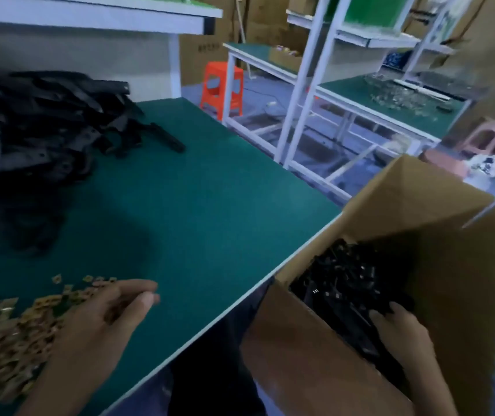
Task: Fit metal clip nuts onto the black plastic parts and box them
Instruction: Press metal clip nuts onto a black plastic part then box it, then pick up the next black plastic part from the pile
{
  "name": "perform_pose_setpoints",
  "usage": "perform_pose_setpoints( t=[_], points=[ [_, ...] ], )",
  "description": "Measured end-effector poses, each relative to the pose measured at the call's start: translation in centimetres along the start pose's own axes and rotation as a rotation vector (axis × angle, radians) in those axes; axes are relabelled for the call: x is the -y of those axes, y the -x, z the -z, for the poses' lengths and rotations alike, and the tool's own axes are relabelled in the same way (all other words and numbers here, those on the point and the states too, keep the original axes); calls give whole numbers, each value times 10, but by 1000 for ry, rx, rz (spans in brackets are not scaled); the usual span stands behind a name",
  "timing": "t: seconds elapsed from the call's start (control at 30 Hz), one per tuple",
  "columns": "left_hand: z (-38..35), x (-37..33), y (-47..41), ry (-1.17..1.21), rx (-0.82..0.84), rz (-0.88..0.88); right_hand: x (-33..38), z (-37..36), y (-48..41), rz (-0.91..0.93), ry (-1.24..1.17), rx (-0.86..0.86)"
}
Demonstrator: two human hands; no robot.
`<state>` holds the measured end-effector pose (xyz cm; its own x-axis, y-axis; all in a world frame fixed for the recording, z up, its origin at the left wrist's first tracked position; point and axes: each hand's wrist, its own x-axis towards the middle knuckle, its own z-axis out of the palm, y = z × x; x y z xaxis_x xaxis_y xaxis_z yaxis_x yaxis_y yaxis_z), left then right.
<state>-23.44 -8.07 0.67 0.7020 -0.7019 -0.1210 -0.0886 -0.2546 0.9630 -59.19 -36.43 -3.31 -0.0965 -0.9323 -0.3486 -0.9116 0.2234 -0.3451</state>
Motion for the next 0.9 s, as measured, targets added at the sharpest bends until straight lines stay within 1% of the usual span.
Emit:
perform_pose_setpoints(
  t=[0.07,0.1,0.2,0.27,0.33,0.37,0.43,0.47,0.57,0.6,0.67,0.8,0.9],
  points=[
    [10,4,5,10,-66,2,43,-9,10,130,-39,12],
    [16,6,7,4,-114,-6,68,-17,18,243,-84,29],
    [39,12,13,-75,-252,-41,156,-43,61,663,-206,109],
    [53,17,18,-196,-314,-39,218,-64,101,881,-246,213],
    [63,24,23,-301,-375,-34,275,-89,139,1014,-276,398],
    [67,27,25,-333,-407,-38,301,-103,156,1075,-262,481],
    [70,31,28,-358,-461,-47,347,-133,187,1204,-173,575],
    [71,32,29,-351,-479,-56,367,-148,201,1267,-104,584],
    [72,35,32,-325,-498,-76,413,-189,227,1483,142,472],
    [74,36,33,-325,-494,-82,424,-200,232,1532,206,438],
    [76,37,36,-320,-489,-95,439,-214,235,1558,321,373],
    [84,44,38,-375,-529,-102,458,-218,226,1450,476,371],
    [88,48,26,-492,-556,-115,458,-212,220,1436,612,301]
  ],
)
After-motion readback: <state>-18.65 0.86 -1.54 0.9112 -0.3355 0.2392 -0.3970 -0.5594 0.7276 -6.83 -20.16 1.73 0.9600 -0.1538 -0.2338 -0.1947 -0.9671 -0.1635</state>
